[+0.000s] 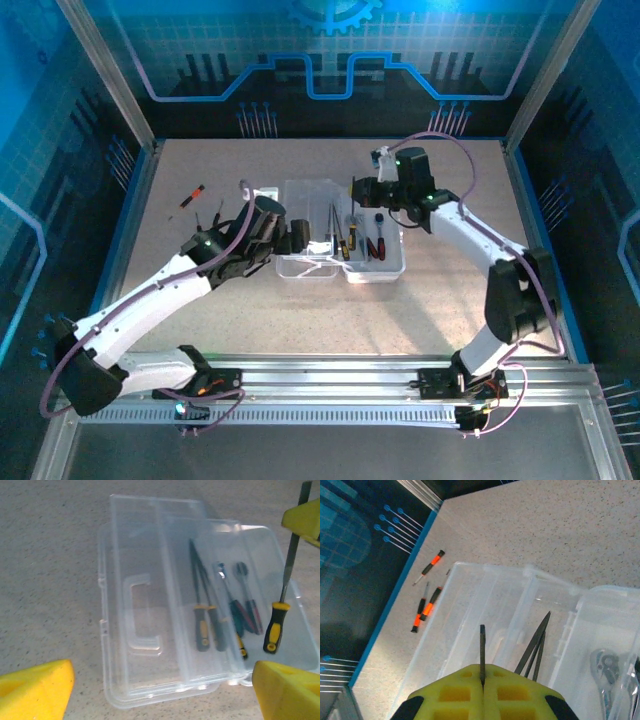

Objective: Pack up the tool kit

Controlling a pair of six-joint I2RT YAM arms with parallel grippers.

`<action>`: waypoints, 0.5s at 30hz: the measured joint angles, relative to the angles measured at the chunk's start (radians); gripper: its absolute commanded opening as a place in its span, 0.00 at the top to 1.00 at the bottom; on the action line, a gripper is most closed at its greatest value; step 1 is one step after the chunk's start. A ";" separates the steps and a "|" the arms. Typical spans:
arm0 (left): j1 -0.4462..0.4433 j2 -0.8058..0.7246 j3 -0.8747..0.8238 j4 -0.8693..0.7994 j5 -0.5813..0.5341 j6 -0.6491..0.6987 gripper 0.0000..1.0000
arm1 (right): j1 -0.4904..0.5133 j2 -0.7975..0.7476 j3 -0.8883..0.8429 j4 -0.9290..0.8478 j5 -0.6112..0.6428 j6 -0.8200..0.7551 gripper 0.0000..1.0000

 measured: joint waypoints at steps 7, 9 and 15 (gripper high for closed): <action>0.002 -0.028 -0.047 -0.001 -0.003 -0.022 0.08 | 0.000 0.130 0.057 -0.077 -0.001 -0.043 0.97; 0.004 -0.042 -0.061 0.001 -0.005 -0.022 0.08 | 0.000 0.150 0.060 -0.085 -0.001 -0.043 0.97; 0.013 -0.048 -0.072 0.002 -0.006 -0.021 0.07 | -0.010 0.172 0.064 -0.086 -0.008 -0.032 0.92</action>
